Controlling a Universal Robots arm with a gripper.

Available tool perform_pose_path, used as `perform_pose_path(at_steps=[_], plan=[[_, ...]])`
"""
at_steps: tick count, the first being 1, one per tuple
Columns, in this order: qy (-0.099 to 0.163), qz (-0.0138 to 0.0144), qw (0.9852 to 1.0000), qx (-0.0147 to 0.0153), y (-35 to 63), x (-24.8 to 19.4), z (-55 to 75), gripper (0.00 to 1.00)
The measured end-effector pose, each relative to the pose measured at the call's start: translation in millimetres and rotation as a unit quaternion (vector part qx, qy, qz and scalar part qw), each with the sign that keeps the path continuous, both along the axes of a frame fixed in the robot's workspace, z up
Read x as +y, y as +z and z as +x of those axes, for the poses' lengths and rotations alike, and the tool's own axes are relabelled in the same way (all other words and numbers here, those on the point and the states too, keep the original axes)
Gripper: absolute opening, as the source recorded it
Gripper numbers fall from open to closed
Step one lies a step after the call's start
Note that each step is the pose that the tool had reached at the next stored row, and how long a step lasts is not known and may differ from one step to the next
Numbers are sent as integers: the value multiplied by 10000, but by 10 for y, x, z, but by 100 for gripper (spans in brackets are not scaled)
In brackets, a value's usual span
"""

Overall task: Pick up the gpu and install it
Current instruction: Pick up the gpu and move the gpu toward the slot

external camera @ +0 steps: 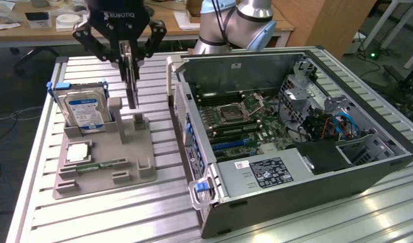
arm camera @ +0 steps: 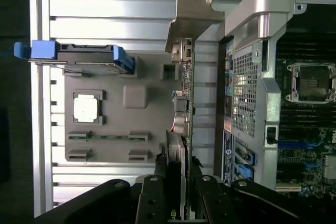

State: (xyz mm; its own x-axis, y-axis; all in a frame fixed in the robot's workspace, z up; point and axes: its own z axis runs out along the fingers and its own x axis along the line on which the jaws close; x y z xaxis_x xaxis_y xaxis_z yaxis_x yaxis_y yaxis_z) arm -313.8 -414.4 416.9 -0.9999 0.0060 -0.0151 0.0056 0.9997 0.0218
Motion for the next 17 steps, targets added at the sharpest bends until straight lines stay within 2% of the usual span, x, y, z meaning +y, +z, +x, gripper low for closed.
perform_pose_path(at_steps=[8, 13, 14, 15, 16, 17], plan=[[0, 9, 10000, 1, 17, 0, 23, 27], [-3, 7, 10000, 0, 16, 0, 175, 27], [-6, -3, 10000, 1, 17, 0, 196, 27], [-11, -26, 10000, 0, 16, 0, 211, 27], [-23, -71, 10000, 1, 17, 0, 219, 27], [-41, -136, 9999, 1, 17, 0, 223, 27]])
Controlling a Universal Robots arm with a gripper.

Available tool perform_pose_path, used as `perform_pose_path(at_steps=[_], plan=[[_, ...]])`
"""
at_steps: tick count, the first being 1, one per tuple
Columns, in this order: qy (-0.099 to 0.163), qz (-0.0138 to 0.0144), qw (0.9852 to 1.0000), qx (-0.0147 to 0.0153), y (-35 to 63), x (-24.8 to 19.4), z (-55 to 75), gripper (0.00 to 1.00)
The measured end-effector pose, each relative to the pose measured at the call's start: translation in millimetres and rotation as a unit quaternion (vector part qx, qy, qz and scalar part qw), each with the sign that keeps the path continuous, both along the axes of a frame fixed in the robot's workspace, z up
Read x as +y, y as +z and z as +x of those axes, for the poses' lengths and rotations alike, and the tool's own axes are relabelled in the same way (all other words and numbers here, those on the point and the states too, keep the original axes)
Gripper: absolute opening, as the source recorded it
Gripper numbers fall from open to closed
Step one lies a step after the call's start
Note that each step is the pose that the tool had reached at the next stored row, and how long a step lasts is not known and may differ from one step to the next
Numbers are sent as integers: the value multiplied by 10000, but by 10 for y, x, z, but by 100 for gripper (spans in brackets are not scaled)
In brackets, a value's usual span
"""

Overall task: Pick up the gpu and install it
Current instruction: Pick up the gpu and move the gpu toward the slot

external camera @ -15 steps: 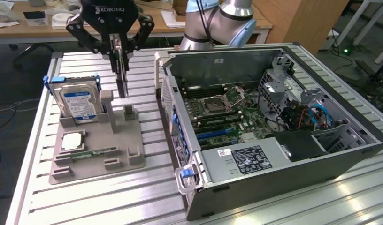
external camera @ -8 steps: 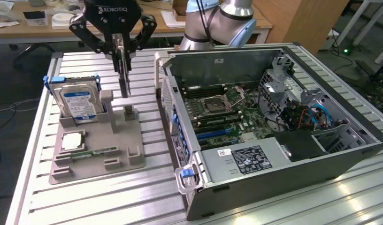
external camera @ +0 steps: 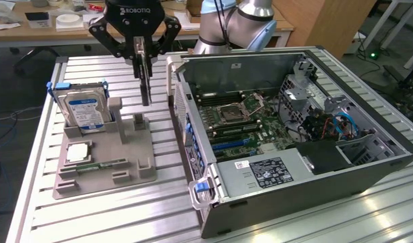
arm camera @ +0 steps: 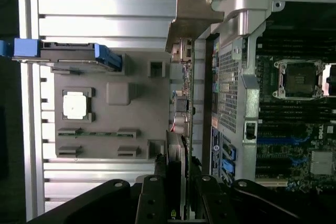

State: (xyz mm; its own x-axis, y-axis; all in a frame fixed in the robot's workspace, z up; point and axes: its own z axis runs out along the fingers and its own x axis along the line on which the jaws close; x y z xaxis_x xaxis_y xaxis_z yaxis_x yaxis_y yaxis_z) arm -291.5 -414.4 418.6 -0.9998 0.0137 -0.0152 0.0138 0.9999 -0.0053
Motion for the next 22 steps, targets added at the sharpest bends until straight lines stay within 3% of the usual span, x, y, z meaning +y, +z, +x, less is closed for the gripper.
perform_pose_path(at_steps=[1, 2, 3, 10, 22], plan=[[-23, -69, 10000, 0, -1, 0, 4, 27], [-47, -105, 9999, 0, -1, 0, 8, 27], [-64, -112, 9999, 0, -1, -1, 17, 27], [-79, -66, 9999, 1, -2, 0, 221, 27], [-79, -48, 10000, 1, -7, 0, 750, 27]])
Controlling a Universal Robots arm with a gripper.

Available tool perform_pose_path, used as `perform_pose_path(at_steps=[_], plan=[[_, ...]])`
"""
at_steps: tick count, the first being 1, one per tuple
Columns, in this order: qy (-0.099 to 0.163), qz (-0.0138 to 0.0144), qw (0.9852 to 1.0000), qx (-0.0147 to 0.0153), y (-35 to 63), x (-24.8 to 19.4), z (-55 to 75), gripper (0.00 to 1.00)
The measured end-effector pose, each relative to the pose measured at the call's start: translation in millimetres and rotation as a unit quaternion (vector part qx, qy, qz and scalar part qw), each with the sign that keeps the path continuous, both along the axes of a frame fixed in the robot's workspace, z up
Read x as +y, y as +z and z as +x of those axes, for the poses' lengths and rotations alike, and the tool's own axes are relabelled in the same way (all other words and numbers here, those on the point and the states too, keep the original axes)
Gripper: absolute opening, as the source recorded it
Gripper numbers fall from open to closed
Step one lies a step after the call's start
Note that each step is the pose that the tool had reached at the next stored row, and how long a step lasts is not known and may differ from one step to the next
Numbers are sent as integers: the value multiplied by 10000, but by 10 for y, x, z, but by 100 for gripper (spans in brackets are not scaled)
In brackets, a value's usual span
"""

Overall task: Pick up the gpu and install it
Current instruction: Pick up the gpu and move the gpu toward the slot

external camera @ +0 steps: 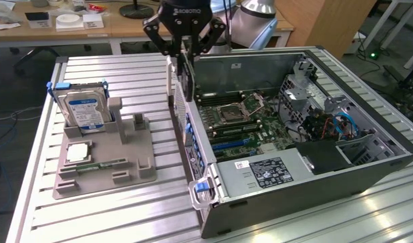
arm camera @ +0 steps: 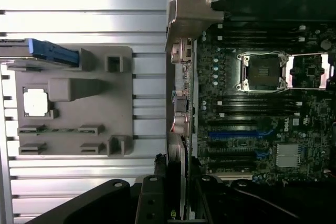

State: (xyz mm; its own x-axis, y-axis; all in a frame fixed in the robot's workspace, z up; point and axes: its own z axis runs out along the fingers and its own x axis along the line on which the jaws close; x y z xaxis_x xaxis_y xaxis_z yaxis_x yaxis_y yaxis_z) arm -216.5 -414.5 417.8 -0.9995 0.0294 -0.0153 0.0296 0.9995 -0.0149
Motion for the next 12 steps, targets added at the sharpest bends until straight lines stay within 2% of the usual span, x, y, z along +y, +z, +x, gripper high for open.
perform_pose_path(at_steps=[12], plan=[[0, 0, 10000, 0, -15, 0, 548, 27]])
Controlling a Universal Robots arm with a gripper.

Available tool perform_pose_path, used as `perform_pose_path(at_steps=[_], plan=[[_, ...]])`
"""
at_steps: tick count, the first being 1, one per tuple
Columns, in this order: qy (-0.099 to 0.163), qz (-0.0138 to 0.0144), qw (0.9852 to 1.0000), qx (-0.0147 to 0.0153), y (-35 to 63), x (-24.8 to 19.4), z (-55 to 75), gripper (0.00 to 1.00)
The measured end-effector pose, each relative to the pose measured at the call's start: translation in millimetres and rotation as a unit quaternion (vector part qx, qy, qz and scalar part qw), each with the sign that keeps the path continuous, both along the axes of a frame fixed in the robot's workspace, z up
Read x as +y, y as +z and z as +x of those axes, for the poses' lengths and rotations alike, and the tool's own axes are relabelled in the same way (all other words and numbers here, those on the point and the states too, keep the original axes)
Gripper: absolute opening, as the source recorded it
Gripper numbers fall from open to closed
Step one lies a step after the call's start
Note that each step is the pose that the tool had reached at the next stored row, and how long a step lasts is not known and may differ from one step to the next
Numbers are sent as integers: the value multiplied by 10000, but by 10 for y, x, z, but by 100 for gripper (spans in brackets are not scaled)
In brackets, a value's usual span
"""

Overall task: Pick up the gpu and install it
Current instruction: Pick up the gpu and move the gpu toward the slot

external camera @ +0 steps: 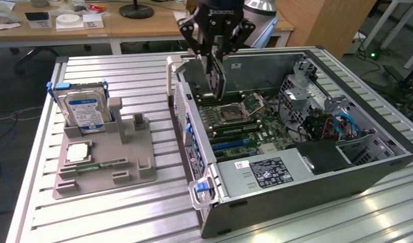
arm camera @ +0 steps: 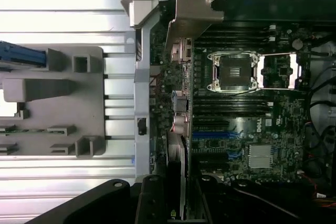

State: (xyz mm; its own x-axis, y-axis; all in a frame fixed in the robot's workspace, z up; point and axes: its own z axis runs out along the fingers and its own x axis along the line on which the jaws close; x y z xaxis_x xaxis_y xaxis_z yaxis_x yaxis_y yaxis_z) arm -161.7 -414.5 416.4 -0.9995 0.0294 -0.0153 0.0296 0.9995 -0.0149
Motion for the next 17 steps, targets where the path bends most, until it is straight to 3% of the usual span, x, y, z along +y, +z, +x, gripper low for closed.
perform_pose_path(at_steps=[17], plan=[[17, 0, 10000, 0, -38, 0, 771, 27]])
